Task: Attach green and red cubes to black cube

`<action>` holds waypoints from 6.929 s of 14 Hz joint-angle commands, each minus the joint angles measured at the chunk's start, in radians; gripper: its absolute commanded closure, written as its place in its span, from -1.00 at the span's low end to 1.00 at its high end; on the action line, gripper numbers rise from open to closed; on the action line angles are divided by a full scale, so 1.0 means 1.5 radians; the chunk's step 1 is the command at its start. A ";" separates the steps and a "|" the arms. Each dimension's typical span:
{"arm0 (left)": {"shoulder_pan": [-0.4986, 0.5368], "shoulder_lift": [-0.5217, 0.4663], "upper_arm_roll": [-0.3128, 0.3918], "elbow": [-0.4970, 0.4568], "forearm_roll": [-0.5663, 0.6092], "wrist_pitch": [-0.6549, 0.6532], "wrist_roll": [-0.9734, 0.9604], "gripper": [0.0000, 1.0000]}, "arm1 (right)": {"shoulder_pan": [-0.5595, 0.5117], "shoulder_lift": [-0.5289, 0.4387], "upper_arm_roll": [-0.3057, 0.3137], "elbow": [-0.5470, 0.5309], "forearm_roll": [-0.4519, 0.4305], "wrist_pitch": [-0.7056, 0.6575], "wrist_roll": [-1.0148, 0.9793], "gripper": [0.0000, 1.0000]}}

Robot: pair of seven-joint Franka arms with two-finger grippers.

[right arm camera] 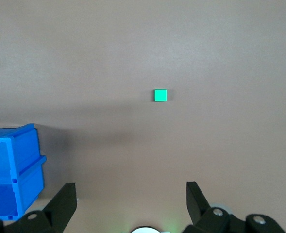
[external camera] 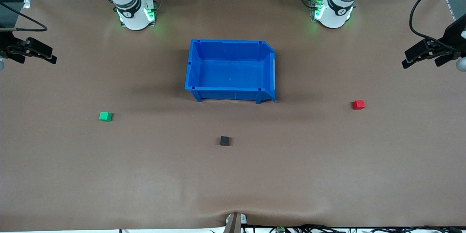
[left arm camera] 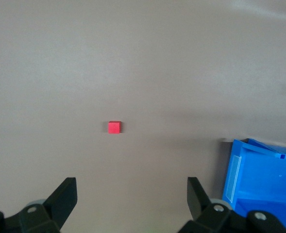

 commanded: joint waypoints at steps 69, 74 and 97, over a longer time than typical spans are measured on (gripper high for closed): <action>0.078 0.363 -0.017 -0.284 0.121 0.389 0.078 -0.23 | -0.061 0.332 -0.002 -0.311 -0.005 0.646 -0.079 -1.00; 0.072 0.368 -0.017 -0.283 0.119 0.389 0.078 -0.22 | -0.056 0.345 -0.001 -0.323 -0.002 0.655 -0.076 -1.00; 0.011 0.451 -0.056 -0.001 -0.110 0.319 -0.362 1.00 | -0.052 0.348 -0.002 -0.334 -0.003 0.619 -0.085 1.00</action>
